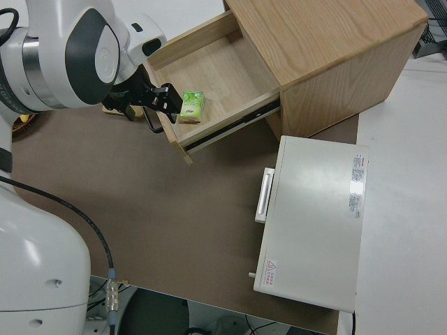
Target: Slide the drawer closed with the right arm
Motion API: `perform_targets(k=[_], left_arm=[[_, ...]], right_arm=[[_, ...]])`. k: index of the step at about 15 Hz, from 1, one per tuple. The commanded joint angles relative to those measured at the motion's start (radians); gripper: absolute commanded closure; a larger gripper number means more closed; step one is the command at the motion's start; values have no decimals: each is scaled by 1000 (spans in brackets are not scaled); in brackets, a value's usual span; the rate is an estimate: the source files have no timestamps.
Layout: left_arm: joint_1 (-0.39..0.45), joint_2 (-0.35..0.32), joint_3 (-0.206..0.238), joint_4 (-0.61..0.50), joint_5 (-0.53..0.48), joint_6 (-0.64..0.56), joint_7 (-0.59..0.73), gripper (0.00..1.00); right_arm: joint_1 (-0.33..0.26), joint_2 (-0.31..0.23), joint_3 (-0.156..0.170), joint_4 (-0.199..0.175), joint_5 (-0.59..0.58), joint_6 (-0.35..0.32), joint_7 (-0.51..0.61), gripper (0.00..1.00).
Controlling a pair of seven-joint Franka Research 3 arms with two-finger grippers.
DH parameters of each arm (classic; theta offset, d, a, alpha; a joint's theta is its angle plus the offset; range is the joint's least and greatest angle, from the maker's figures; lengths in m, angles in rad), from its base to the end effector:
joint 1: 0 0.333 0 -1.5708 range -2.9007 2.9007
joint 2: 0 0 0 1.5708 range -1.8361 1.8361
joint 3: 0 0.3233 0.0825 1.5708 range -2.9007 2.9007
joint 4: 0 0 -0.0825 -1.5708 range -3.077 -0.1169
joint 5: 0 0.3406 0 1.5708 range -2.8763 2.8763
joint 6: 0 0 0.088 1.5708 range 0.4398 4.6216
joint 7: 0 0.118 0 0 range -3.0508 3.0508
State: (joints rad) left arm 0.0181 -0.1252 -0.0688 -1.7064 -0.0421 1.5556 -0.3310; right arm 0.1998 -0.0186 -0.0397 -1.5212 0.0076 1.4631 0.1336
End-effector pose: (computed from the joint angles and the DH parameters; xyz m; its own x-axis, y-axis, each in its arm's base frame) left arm 0.4670 -0.0310 0.6227 0.9603 0.2766 -0.0354 0.2775 -0.9604 0.0233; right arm 0.4875 0.0795 0.6419 0.9988 0.0272 -0.0403 0.0271 -0.9996 -0.0030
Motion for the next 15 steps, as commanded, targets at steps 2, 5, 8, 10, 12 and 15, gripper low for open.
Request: perform_targets(k=[2, 5, 8, 10, 12, 15], left_arm=[[-1, -8, 4, 4, -1, -15, 10, 7], [-1, -8, 4, 4, -1, -15, 9, 7], [-1, -8, 4, 4, -1, -15, 9, 7], [-1, -8, 4, 4, -1, -17, 9, 7], [-1, -8, 4, 4, -1, -15, 9, 7], [-1, -8, 4, 4, -1, -15, 9, 7]], right_arm=[[15, 3, -35, 9, -17, -3, 3, 15], [15, 3, -35, 9, -17, -3, 6, 15], [15, 3, -39, 9, -17, -3, 11, 17], [15, 3, -39, 9, -17, -3, 14, 19], [15, 3, -37, 9, -15, -4, 15, 25], [15, 3, -39, 9, -15, -6, 23, 100]])
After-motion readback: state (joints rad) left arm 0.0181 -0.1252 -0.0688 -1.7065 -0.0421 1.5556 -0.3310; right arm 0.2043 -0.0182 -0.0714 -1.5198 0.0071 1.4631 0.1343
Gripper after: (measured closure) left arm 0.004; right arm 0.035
